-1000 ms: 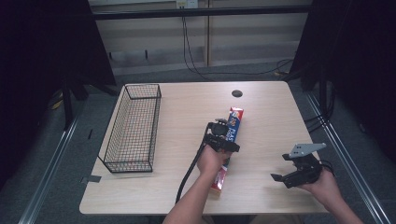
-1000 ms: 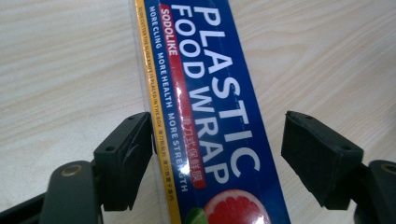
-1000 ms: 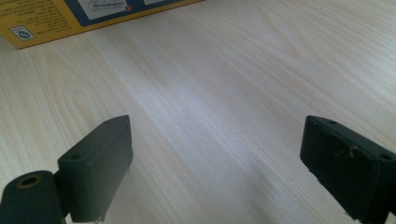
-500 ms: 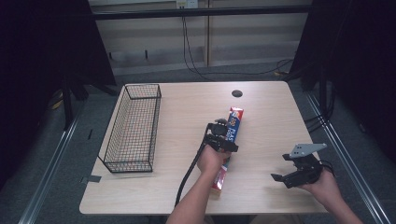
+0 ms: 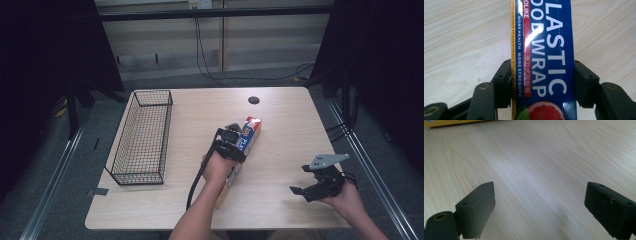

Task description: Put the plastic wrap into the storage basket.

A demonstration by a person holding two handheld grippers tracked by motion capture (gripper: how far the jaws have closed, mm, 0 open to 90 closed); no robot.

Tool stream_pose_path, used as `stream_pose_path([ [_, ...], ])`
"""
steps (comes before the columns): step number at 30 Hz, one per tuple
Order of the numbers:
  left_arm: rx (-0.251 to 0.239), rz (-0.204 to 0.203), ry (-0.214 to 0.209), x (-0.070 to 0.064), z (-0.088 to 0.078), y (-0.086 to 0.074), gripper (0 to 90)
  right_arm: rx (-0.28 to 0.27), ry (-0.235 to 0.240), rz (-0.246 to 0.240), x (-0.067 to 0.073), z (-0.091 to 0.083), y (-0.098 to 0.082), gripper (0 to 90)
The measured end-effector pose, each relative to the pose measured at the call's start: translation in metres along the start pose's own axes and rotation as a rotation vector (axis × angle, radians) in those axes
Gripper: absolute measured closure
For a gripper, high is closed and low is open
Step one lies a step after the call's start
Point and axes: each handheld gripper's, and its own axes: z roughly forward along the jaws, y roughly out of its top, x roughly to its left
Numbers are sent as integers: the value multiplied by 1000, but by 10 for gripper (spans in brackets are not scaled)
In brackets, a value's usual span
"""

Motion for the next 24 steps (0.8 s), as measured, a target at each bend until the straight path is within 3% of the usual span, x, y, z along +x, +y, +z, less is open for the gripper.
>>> stream_pose_path([
  [8,25,12,31,7,-16,1,431,3,2,-6,0,1,0,88],
  [10,24,-9,27,10,-23,0,432,3,3,-9,0,1,0,84],
  [20,20,-14,43,19,-43,3,433,6,4,-6,1,1,1,73],
  [24,10,-39,52,22,-49,2,433,7,2,-5,1,2,1,62],
])
